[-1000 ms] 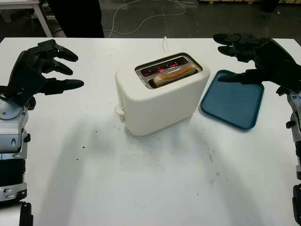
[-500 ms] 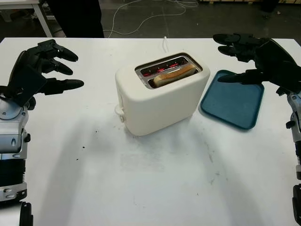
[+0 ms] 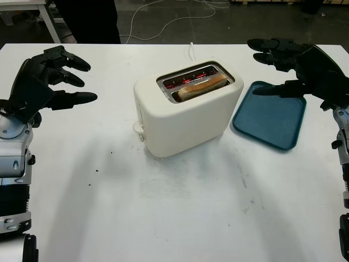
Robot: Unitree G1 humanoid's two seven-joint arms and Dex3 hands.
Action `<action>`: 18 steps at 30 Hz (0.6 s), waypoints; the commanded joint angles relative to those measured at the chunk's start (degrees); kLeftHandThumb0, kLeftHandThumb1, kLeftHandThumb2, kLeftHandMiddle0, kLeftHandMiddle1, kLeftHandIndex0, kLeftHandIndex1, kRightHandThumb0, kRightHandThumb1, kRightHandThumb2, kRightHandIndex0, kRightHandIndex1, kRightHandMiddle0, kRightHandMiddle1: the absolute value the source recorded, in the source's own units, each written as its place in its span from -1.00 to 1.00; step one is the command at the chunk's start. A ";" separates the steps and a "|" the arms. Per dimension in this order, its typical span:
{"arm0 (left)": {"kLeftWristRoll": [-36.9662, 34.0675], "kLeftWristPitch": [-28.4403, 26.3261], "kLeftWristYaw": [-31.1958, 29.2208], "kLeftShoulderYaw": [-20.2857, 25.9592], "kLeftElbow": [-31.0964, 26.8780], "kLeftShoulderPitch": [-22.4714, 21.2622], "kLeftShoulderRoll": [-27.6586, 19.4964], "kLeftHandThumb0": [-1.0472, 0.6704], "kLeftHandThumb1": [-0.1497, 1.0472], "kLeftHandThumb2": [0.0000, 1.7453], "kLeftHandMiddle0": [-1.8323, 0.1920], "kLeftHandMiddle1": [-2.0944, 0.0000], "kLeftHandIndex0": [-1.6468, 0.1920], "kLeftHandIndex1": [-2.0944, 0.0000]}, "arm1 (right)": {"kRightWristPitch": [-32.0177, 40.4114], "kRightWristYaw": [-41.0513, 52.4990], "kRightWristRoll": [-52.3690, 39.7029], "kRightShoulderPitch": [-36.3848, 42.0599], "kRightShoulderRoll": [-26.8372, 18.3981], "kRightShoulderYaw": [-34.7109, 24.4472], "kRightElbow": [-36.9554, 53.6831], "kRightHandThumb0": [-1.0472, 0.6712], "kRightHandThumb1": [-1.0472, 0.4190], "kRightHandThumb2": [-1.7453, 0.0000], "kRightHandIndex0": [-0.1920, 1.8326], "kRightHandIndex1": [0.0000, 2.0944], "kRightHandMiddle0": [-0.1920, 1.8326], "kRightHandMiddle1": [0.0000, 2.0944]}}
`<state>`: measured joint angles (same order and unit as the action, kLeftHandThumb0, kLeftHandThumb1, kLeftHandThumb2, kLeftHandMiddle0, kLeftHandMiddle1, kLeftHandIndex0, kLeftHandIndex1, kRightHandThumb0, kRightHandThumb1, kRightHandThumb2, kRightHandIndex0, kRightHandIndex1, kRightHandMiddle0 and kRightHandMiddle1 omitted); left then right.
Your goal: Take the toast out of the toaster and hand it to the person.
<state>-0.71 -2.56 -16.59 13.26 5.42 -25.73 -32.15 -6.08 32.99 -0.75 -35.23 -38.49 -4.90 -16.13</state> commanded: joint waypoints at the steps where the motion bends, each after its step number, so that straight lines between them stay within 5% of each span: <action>1: -0.38 0.36 0.21 0.34 -0.21 0.35 -0.11 -1.00 0.20 -1.00 0.33 -0.20 0.22 -0.04 | -0.20 -0.05 -0.07 -0.15 0.35 0.16 0.44 -0.50 -0.56 1.00 -0.47 -0.91 -0.42 -1.00; 18: -0.45 0.42 0.25 0.50 -0.18 0.47 -0.14 -1.00 0.19 -1.00 0.34 -0.21 0.23 -0.06 | -1.12 -1.08 0.79 0.29 0.37 0.27 0.33 -0.55 -0.58 0.99 -0.45 -0.89 -0.41 -0.99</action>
<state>-0.73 -2.55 -16.59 13.26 5.42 -25.72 -32.15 -6.07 32.45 -0.55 -35.21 -38.49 -4.90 -15.57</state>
